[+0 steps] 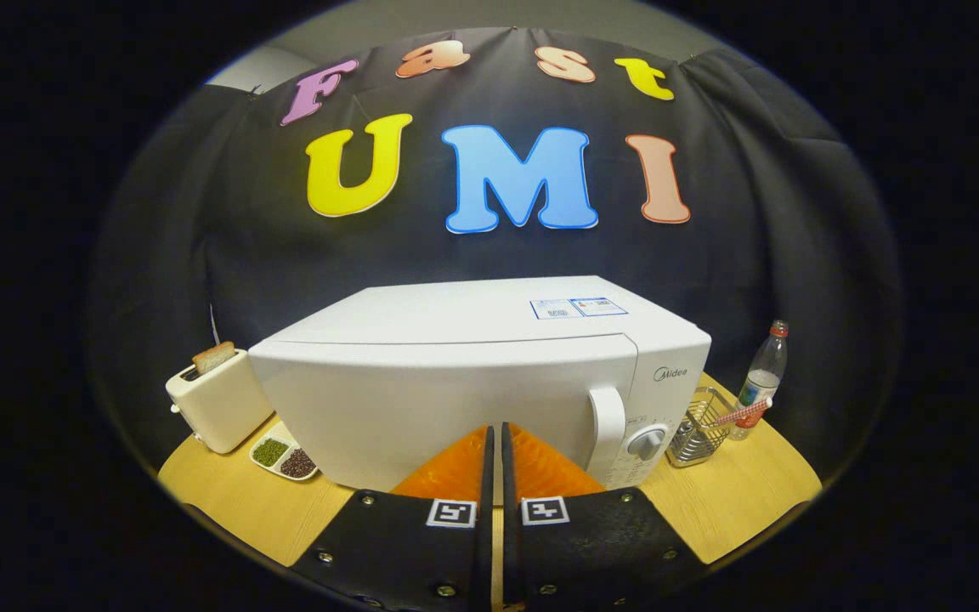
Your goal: Open the microwave, put the food inside, and close the microwave door.
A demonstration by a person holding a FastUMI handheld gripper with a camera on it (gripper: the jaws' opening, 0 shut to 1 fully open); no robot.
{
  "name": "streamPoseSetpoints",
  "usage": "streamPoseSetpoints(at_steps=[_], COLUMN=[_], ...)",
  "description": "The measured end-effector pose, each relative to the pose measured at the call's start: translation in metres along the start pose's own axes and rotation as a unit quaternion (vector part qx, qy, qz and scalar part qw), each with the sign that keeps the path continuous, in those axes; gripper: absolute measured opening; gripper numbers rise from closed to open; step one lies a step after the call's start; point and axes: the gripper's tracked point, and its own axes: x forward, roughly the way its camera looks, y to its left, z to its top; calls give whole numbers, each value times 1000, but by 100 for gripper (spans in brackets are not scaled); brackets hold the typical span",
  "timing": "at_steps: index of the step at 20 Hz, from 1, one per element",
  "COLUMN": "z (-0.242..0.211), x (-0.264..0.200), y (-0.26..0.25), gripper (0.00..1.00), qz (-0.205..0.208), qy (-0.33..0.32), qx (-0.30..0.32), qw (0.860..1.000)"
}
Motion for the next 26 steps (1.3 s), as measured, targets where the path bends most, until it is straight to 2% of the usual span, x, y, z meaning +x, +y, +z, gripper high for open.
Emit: streamPoseSetpoints(at_steps=[8, 11, 18, 19, 20, 23, 24, 26], z=[30, 31, 31, 33, 33, 33, 35, 37], x=[-85, -117, -194, -203, -212, -231, -233, -239], y=[18, 28, 47, 52, 55, 58, 58, 63], gripper=[5, 5, 6, 11, 35, 91, 99, 98], qz=[16, 24, 24, 28, 32, 25, 23, 23], qy=[-48, -59, -101, -109, -117, -129, -133, -137], qx=[0, 8, -16, -17, -20, -28, -25, -13], qw=[999, 998, 994, 993, 992, 991, 991, 990])
